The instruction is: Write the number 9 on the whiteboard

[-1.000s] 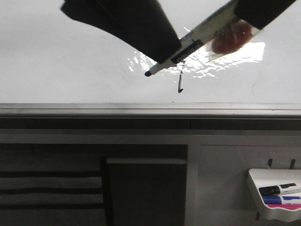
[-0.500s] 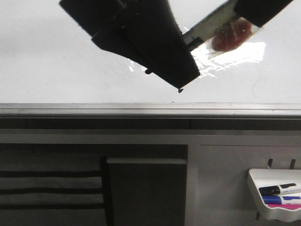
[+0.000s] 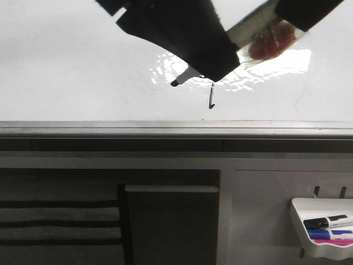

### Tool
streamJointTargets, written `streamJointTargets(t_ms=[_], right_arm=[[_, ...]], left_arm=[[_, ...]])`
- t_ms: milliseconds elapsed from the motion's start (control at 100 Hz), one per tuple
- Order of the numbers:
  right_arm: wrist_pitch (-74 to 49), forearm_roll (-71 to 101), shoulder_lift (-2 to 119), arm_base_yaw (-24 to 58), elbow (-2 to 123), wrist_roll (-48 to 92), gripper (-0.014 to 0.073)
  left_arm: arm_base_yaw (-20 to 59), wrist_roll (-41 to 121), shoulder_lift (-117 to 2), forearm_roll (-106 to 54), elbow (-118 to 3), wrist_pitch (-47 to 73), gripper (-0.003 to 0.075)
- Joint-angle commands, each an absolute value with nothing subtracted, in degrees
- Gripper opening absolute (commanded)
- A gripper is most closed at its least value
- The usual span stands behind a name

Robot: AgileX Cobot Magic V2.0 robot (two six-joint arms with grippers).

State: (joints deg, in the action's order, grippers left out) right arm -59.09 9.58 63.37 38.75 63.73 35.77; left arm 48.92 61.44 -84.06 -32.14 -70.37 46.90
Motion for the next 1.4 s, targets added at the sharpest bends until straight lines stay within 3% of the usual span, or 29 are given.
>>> streamJointTargets(t_ms=[0, 240, 410, 550, 750, 1040, 1180, 1390], right_arm=[[-56.57, 9.96, 62.18, 38.79, 65.49, 36.46, -0.0045], [-56.62, 9.96, 62.18, 38.79, 65.49, 36.46, -0.0036], [-56.51, 9.96, 62.18, 38.79, 65.49, 36.46, 0.0085], [-56.95, 8.55, 62.18, 38.79, 65.53, 36.46, 0.0197], [-61.09, -5.95, 58.96, 36.19, 67.99, 23.03, 0.0232], [-63.63, -11.63, 51.64, 29.15, 67.56, 12.83, 0.0227], [-63.63, -11.72, 50.5, 28.21, 66.94, 12.83, 0.0227], [-63.64, -11.72, 50.37, 28.21, 66.94, 12.72, 0.0227]], left_arm=[[49.28, 61.17, -82.3, -34.05, -72.4, 45.25, 0.012], [49.28, 61.17, -82.3, -34.05, -72.4, 45.25, 0.0043], [49.28, 60.96, -82.3, -34.05, -72.4, 45.25, -0.0015], [49.28, 60.2, -82.3, -33.18, -72.4, 45.13, -0.002], [46.18, 44.56, -81.72, -19.55, -72.4, 45.05, -0.002], [34.12, 9.75, -80.66, 1.32, -71.94, 48.94, -0.002], [25.68, 3.42, -80.66, 3.03, -70.16, 47.71, -0.002], [15.35, -0.79, -81.27, 2.04, -66.98, 36.75, -0.002]])
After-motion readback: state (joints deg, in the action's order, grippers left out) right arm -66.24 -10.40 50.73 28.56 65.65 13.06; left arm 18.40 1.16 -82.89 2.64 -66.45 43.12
